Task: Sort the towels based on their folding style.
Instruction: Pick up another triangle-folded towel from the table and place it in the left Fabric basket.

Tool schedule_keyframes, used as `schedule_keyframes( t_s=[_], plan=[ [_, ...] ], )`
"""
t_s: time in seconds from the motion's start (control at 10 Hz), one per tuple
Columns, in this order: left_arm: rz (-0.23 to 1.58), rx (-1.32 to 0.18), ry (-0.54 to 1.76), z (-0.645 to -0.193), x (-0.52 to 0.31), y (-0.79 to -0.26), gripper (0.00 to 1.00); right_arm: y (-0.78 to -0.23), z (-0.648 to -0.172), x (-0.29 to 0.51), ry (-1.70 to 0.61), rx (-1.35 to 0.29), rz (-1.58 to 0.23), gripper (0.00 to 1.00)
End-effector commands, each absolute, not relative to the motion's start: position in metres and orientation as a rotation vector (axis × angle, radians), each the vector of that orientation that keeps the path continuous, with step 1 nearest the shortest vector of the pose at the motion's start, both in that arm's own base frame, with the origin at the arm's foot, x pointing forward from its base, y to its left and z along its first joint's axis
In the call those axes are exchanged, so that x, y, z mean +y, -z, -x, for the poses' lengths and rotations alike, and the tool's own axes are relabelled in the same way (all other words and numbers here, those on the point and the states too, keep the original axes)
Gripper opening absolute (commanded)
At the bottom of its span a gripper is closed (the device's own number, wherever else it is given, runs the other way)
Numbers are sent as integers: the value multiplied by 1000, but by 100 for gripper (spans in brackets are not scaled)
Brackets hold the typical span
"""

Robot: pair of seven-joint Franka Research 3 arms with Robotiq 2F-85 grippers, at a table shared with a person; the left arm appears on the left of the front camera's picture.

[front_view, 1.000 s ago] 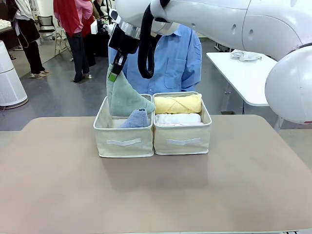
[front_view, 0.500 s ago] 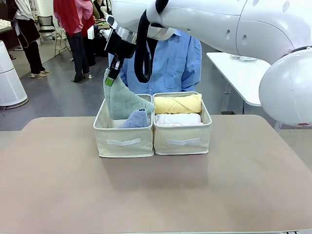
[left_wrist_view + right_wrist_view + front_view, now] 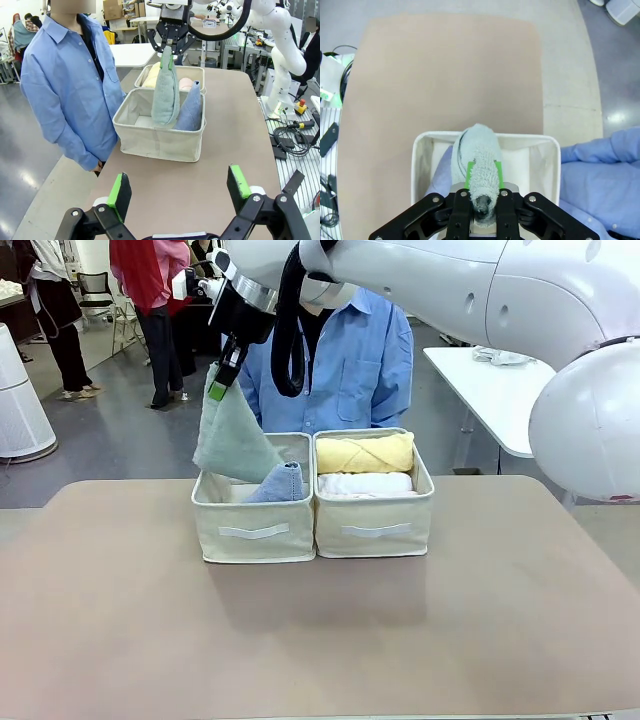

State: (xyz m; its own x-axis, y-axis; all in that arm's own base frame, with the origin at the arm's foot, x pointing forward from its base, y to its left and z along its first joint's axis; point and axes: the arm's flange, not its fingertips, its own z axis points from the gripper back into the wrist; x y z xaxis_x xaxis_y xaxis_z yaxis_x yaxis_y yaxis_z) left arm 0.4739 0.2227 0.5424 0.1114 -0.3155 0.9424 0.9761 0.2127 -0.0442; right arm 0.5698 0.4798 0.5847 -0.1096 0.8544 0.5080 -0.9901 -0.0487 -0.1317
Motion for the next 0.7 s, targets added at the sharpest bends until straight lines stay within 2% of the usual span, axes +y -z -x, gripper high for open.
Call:
schedule_keyframes(
  t_s=[0.0, 0.6],
  plan=[
    [853, -991, 1149, -472, 223, -544, 100, -589, -575, 487, -1589, -514, -323, 15],
    [853, -991, 1149, -472, 223, -544, 100, -577, -578, 480, -1596, -453, -274, 15]
  ],
)
